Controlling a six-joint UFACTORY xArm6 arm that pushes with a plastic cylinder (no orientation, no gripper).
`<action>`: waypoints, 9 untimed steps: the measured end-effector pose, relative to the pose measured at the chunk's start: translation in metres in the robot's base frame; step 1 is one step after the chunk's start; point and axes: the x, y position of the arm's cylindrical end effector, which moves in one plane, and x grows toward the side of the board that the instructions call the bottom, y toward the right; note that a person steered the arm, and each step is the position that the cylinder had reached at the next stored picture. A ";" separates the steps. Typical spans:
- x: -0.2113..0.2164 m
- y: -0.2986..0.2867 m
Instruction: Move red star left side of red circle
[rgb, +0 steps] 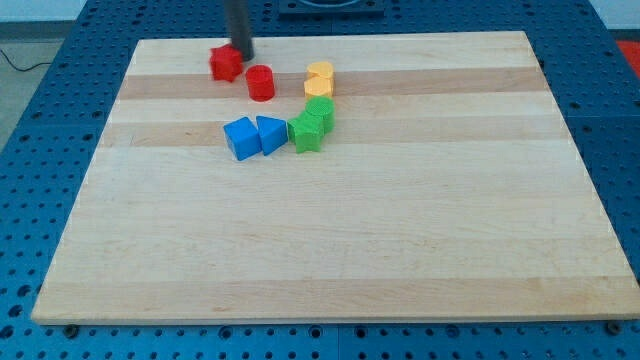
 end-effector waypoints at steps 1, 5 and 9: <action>0.030 -0.013; 0.041 0.228; 0.106 0.165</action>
